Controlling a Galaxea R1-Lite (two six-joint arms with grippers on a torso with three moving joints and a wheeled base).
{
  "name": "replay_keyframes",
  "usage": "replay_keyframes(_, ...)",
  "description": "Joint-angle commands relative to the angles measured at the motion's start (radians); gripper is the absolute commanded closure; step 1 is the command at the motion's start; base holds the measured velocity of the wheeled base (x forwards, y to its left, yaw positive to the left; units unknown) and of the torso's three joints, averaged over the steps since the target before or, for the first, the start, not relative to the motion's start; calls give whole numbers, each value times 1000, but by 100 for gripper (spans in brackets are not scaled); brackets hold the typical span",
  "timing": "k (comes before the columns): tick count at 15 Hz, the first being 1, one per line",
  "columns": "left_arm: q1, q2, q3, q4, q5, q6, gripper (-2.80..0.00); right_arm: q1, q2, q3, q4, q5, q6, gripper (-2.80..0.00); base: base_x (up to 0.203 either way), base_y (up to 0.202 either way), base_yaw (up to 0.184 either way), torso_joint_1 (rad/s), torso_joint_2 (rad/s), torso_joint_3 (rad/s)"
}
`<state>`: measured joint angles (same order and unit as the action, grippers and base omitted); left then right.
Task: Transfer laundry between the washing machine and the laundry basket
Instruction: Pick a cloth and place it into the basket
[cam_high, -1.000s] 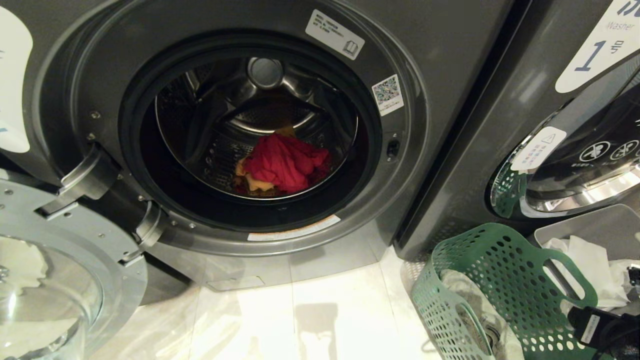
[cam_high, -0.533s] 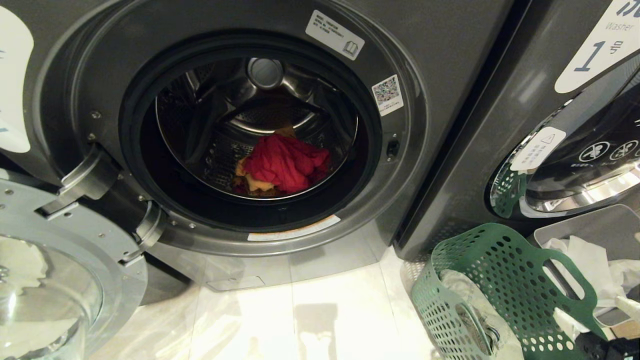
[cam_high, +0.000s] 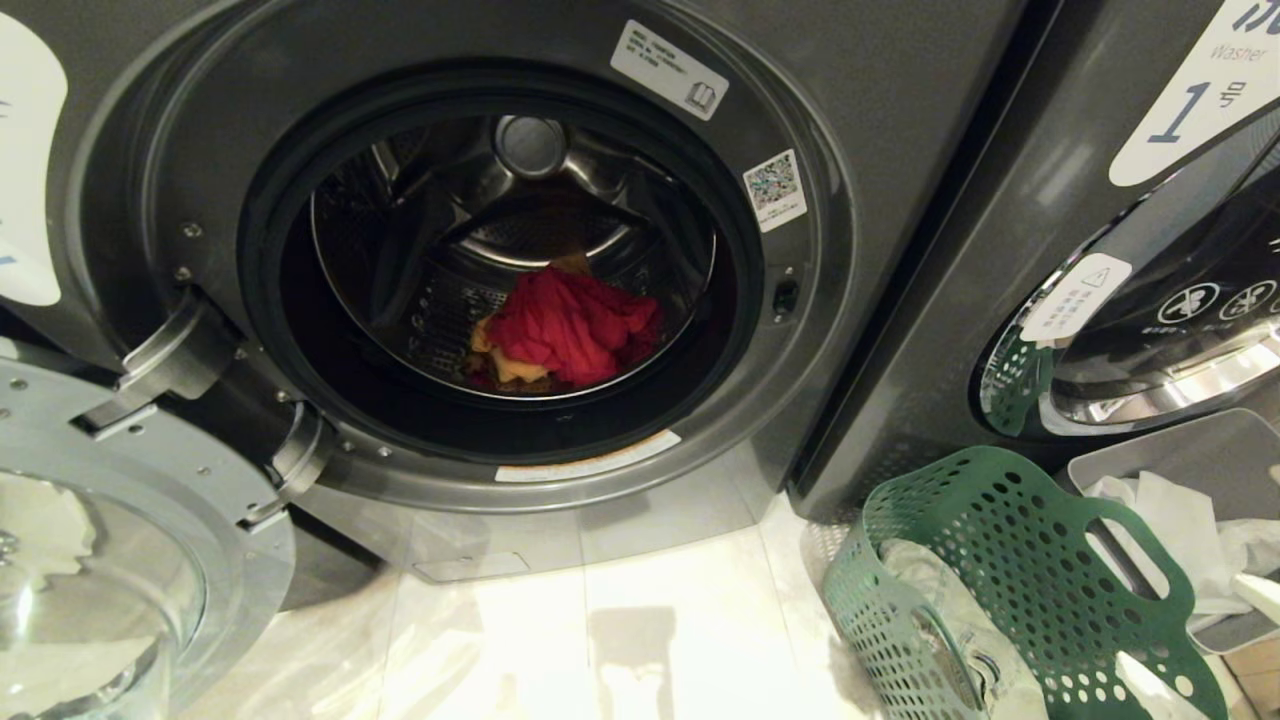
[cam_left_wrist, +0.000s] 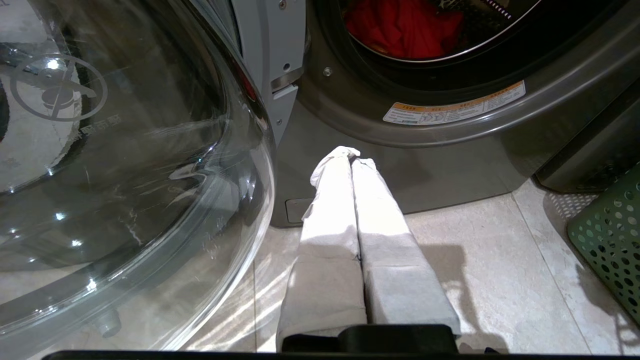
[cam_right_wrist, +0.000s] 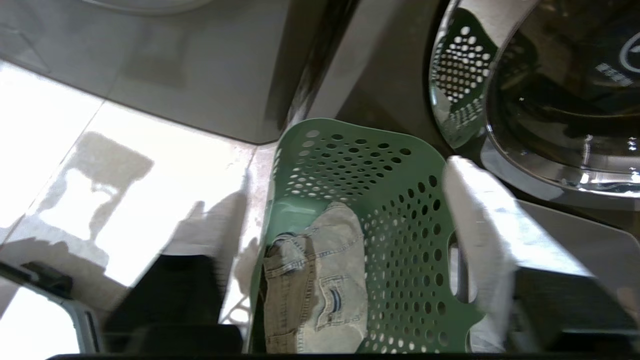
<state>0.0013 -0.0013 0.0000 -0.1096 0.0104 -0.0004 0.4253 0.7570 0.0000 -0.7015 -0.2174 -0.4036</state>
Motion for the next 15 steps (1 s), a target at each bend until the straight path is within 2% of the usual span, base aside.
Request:
replay_keyframes(1,0,1,40,-1,0,-1,0,27,19,0,-2,-3,2,0,0,0,0,0,0,0)
replay_keyframes(5,0,1,40,-1,0,-1,0,33,38,0,-6,-2,27,0,0,0,0,0,0,0)
replay_keyframes(13,0,1,40,-1,0,0,0,50,56,0,-10,-3,17,0,0,0,0,0,0,0)
replay_keyframes(15,0,1,40,-1,0,0,0,50,59,0,-12,-3,18,0,-2,2,89,1,0,3)
